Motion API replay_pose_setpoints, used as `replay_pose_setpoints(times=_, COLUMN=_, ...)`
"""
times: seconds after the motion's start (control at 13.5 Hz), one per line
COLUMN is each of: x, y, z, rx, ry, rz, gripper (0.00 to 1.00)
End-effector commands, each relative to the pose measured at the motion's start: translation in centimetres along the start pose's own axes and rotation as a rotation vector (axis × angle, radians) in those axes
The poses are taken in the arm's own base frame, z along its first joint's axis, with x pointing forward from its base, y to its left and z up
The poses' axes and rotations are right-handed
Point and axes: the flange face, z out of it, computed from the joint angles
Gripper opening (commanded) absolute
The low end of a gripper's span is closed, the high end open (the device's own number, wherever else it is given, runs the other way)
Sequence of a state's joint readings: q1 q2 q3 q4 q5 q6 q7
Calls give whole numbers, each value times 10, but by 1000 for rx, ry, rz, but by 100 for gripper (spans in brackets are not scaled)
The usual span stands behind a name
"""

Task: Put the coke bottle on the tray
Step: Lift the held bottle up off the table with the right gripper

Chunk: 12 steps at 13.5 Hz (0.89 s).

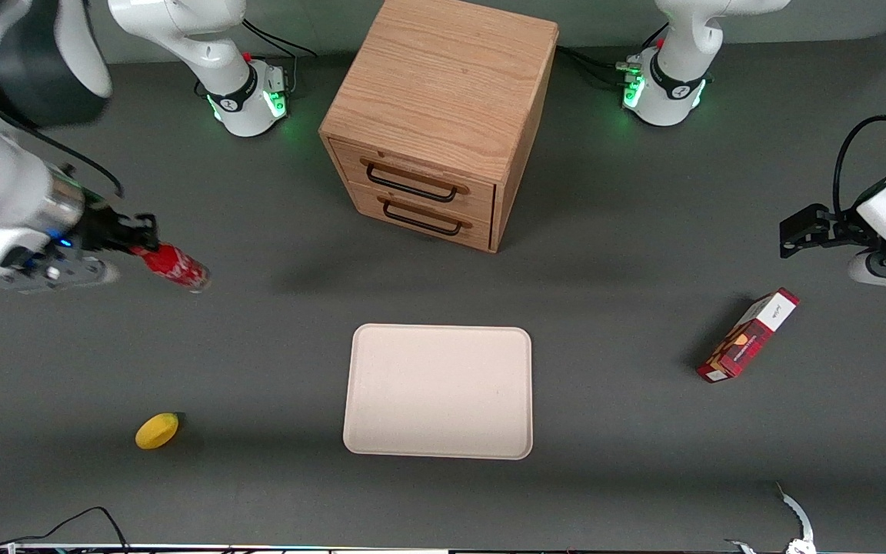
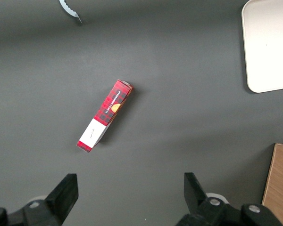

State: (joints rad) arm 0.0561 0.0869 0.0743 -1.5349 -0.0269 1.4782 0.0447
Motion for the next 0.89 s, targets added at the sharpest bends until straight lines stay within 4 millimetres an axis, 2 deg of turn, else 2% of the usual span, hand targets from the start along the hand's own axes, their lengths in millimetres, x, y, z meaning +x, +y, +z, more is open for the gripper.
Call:
replay_pose_setpoints(times=0.0, x=4, y=3, z=-62, rx=5, ry=-2, rz=-14, gripper=0)
replay_pose_setpoints(times=0.15, x=5, y=1, z=-72, rx=3, ry=-6, rz=-15, gripper=0)
replay_pose_setpoints(times=0.22, x=13, y=1, z=-66, rx=3, ry=-11, rz=-15, gripper=0)
replay_pose_setpoints(times=0.3, x=30, y=-3, z=-51, rx=4, ry=-18, rz=-14, gripper=0)
replay_pose_setpoints(times=0.52, x=81, y=-70, z=-18, rx=-3, ry=-12, rz=-9, gripper=0)
replay_pose_setpoints(times=0.66, x=101, y=-117, z=0, rx=2, ry=39, rz=23, gripper=0)
replay_pose_setpoints(times=0.81, x=121, y=-160, z=32, rx=12, ry=76, rz=46, gripper=0)
